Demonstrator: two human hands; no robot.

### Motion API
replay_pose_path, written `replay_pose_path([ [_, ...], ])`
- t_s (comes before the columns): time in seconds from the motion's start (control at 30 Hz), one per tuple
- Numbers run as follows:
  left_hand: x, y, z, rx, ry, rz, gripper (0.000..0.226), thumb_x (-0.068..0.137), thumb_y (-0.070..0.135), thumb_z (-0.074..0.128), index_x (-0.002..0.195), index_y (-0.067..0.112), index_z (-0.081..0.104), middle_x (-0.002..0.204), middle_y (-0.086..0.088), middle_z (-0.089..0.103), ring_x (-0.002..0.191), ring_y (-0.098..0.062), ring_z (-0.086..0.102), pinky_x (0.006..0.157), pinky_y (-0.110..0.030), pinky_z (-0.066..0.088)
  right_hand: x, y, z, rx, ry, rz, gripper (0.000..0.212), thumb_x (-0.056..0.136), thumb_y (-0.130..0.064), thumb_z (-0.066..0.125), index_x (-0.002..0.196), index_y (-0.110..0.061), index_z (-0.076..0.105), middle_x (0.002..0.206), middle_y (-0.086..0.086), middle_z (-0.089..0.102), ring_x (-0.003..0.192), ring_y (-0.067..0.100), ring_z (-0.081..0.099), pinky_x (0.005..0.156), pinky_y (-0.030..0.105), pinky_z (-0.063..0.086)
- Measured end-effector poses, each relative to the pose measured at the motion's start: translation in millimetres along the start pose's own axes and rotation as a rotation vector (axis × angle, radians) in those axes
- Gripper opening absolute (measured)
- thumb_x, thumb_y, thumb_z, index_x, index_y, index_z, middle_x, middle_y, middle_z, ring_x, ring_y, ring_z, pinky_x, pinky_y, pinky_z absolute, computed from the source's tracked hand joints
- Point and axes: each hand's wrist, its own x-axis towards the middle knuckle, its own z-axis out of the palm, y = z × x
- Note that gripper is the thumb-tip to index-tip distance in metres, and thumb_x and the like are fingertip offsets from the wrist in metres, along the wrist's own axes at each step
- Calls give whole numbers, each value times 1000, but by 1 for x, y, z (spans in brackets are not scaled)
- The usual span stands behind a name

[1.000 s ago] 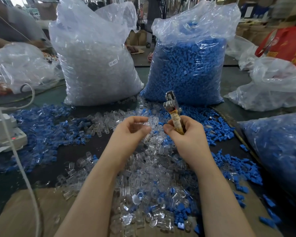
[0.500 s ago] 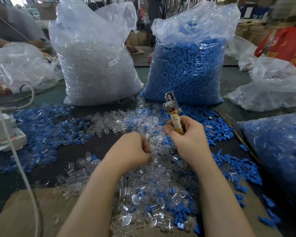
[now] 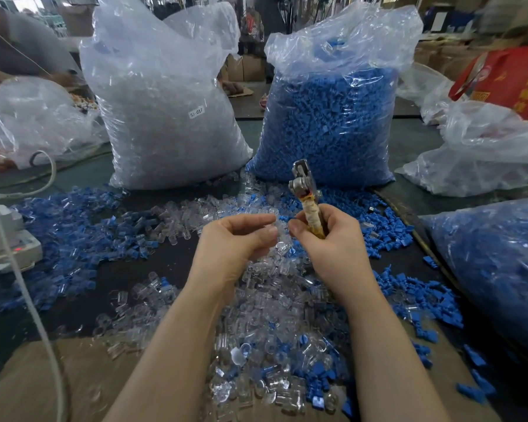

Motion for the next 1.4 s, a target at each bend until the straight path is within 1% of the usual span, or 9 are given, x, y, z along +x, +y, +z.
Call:
replay_pose_path([
  [0.07, 1, 0, 1, -22, 28, 2, 16, 77, 3, 77, 89, 14, 75, 81, -7, 76, 75, -15, 73, 70, -23, 60, 0, 0, 0, 6, 1, -1, 18, 90, -20, 70, 76, -17, 59, 51, -15, 47, 47, 2, 37, 47, 18, 34],
  [0.23, 1, -1, 6, -44, 100, 20, 12, 76, 1, 79, 85, 7, 73, 76, -10, 75, 70, -16, 73, 61, -20, 57, 0, 0, 2, -30, -1, 2, 16, 89, -23, 71, 78, -18, 60, 54, -15, 51, 49, 2, 40, 49, 21, 37],
  [0.43, -1, -1, 11, 3, 117, 92, 10, 76, 0, 79, 79, 8, 74, 71, -8, 74, 67, -16, 73, 59, -19, 55, 0, -3, 4, -128, 38, -7, 15, 86, -27, 72, 78, -21, 61, 62, -9, 60, 60, 13, 54, 63, 46, 52],
  [0.53, -2, -1, 13, 76, 139, 154, 9, 76, 1, 80, 78, 9, 75, 69, -8, 74, 64, -14, 71, 58, -18, 53, 0, -3, 4, -146, 48, -14, 16, 86, -28, 72, 77, -22, 60, 61, -14, 59, 56, 7, 50, 61, 45, 50],
  [0.77, -2, -5, 16, 295, 208, 306, 18, 75, 9, 81, 73, 26, 75, 68, 8, 73, 68, -9, 72, 67, -29, 59, -1, -6, 6, -125, 29, -2, 14, 86, -27, 71, 78, -19, 62, 62, -5, 59, 59, 17, 52, 60, 49, 50],
  [1.03, 0, -9, 18, 357, 232, 348, 20, 74, 13, 82, 71, 30, 73, 68, 15, 72, 67, -2, 70, 64, -20, 55, -1, -8, 1, -114, -26, 26, 7, 84, -24, 68, 81, -19, 64, 68, 0, 64, 66, 23, 59, 66, 53, 53],
  [1.2, 0, -10, 16, 359, 250, 359, 16, 79, 16, 80, 72, 27, 72, 67, 13, 72, 65, -3, 69, 62, -18, 55, -2, -9, 0, -93, -72, 59, 1, 85, -23, 67, 84, -23, 67, 74, -2, 69, 71, 22, 64, 70, 48, 55],
  [1.27, 1, -10, 16, 283, 237, 331, 13, 82, 11, 77, 75, 21, 72, 67, 8, 72, 64, -4, 69, 60, -16, 54, -1, -8, -2, -81, -89, 75, 6, 87, -19, 68, 85, -25, 68, 72, -5, 68, 66, 19, 61, 66, 43, 53],
  [1.4, 2, -9, 14, 82, 204, 276, 10, 85, 1, 72, 81, 10, 70, 67, 1, 71, 61, -4, 68, 59, -12, 51, -1, -5, -12, -91, -153, 127, 9, 88, -19, 69, 85, -27, 68, 77, -6, 68, 73, 17, 63, 68, 39, 56],
])
